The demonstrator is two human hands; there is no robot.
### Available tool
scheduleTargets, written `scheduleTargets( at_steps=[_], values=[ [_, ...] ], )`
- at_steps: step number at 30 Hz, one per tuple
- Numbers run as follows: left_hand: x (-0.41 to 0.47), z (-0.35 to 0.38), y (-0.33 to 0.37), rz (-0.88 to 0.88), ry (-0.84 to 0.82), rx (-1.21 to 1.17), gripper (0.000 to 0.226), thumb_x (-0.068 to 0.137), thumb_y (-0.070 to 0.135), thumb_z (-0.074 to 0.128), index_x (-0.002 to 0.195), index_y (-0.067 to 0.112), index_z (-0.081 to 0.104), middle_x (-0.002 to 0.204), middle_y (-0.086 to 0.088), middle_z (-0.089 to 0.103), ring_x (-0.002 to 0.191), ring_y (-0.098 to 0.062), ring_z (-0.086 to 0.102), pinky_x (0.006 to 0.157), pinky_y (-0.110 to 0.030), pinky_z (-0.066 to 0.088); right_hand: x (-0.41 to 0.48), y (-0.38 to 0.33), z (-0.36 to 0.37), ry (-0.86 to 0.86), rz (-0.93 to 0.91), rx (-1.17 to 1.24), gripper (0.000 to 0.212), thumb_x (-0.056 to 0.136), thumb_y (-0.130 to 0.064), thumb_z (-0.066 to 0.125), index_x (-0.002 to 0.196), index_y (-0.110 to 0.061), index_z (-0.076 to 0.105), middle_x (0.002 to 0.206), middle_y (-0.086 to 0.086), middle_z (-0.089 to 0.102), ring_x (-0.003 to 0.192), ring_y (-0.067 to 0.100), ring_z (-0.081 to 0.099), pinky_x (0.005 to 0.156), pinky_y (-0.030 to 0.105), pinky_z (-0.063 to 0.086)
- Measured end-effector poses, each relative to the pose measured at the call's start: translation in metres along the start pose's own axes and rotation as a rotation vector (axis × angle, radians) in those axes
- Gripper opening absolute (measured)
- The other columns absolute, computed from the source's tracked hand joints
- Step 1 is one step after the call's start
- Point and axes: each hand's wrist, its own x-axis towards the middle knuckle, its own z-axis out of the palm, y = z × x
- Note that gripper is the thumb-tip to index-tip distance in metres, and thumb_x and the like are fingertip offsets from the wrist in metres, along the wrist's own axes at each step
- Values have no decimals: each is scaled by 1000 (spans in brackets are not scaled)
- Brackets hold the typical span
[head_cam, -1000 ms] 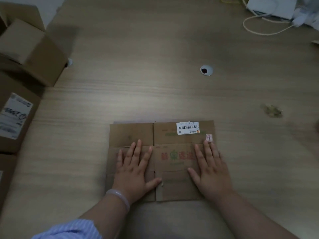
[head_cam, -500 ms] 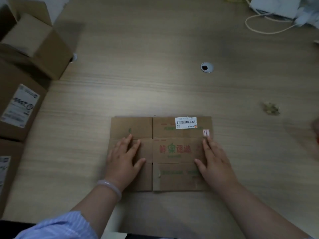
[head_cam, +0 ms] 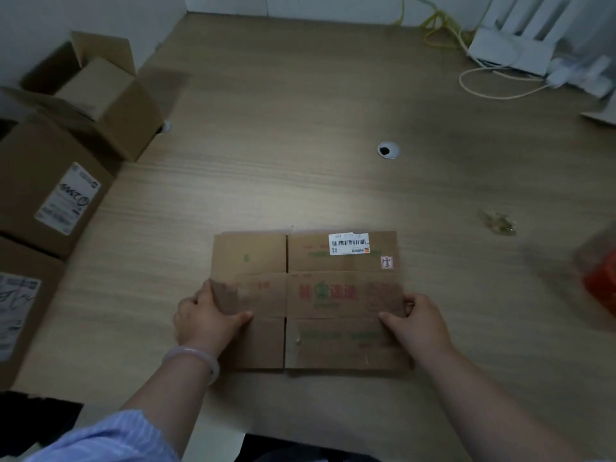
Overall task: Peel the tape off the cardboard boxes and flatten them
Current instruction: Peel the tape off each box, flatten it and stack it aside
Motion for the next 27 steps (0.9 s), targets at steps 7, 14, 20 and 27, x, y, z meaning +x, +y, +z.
scheduleTargets(
  at_steps=[7,14,20,27],
  values=[
    [-31,1,-10,67,-79,-154,83,44,65,77,113,22,59,106,-10,62,103,-30,58,91,-37,51,-36,31,-26,84,26,115,46,70,-15,82,109,-7,60,100,9,69,87,21,63,71,24,40],
    [-69,-26,26,415,-280,-324,78,68,33,83,133,31,40,119,4,61,110,-22,59,92,-41,50,-113,64,-67,300,157,296,49,70,-18,83,112,-8,60,99,8,68,93,24,63,82,31,48],
    [-128,-43,76,758,-323,-234,76,74,36,79,137,35,35,109,15,49,108,-17,54,83,-34,47,-205,106,-93,555,290,450,48,74,-19,80,116,-5,59,101,5,62,88,15,54,78,24,38],
    [-229,-22,119,1090,-441,-136,69,73,43,77,129,36,37,120,9,57,108,-15,55,86,-37,49,-316,179,-136,813,401,556,38,75,-23,78,109,-16,61,98,-4,65,88,12,58,75,25,39]
  ],
)
